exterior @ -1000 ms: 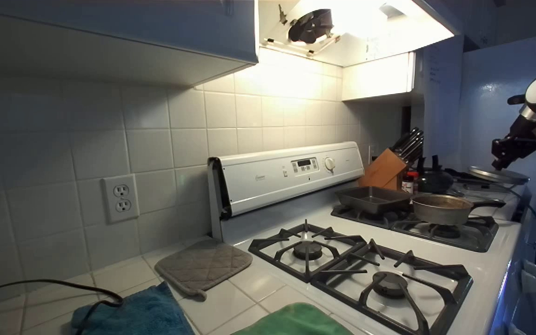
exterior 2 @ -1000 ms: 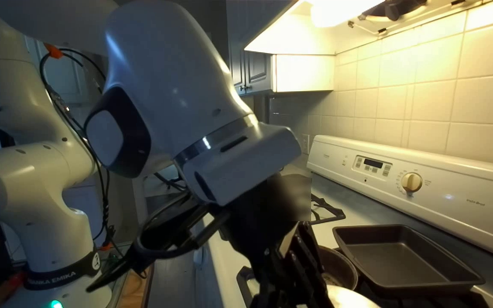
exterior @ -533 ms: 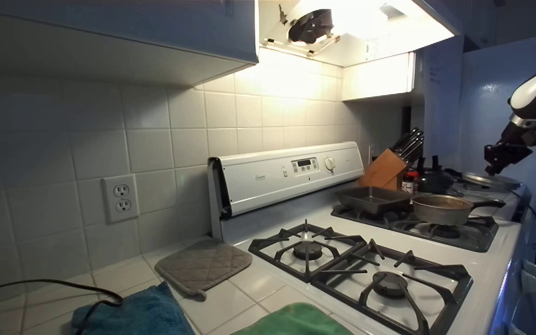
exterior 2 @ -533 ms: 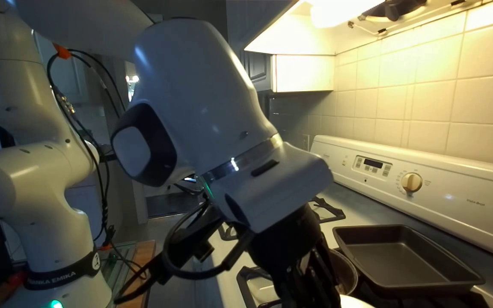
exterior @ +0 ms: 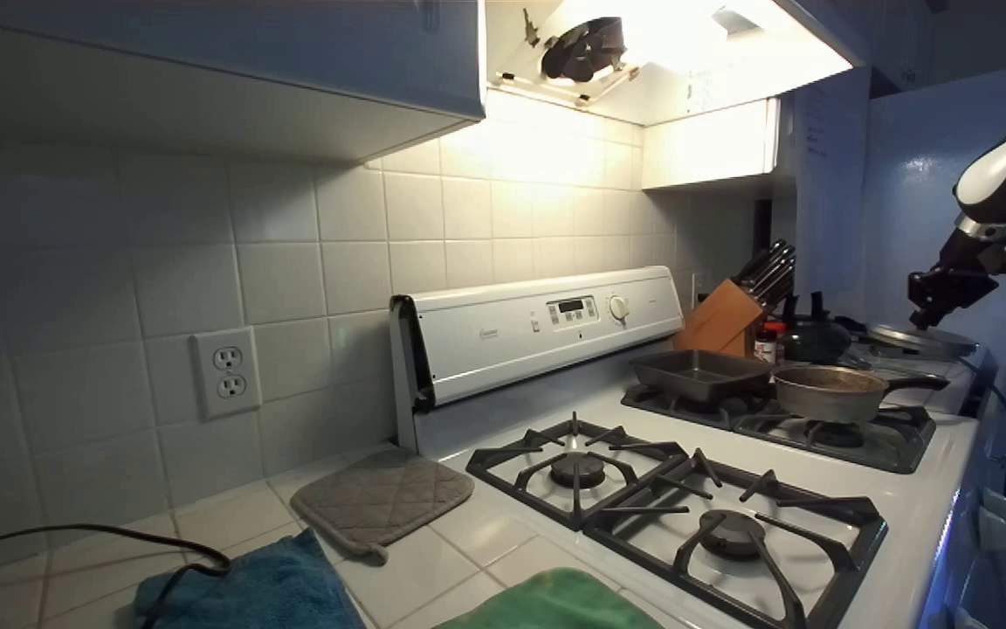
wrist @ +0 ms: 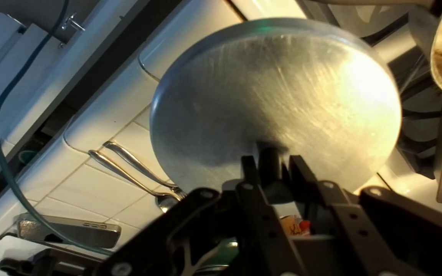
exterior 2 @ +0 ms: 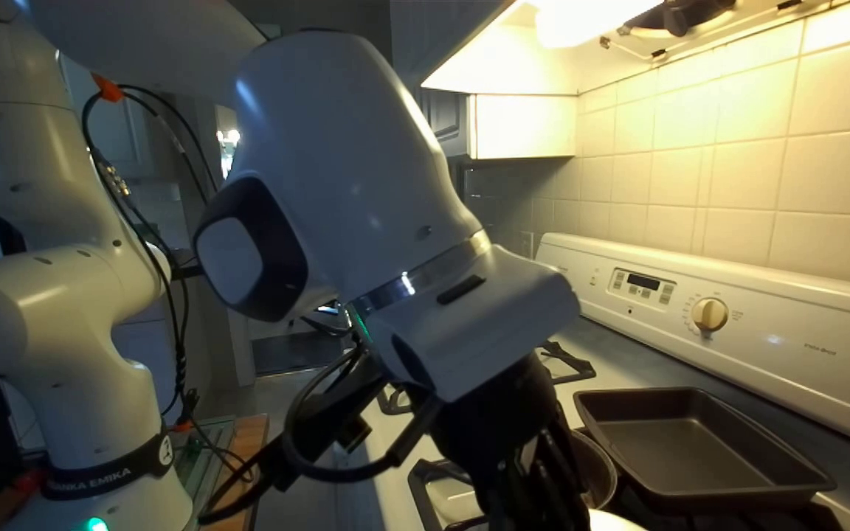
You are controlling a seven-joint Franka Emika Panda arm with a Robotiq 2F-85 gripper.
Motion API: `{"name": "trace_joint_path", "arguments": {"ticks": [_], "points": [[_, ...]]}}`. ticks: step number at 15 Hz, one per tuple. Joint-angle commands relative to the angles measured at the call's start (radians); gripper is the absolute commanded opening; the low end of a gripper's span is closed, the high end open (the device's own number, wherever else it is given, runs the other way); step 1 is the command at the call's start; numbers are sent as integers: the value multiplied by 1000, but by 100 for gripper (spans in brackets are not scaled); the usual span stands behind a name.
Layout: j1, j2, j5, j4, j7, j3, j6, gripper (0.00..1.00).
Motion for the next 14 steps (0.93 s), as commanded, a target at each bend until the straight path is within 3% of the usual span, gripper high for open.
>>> {"name": "trace_joint_path", "arguments": {"ticks": [1, 8, 14], "points": [[0, 0, 0, 0, 0, 0, 0, 6], [-22, 96, -7, 65, 62, -3, 10, 6], [-20, 200, 17, 136, 37, -10, 25, 6]]}}
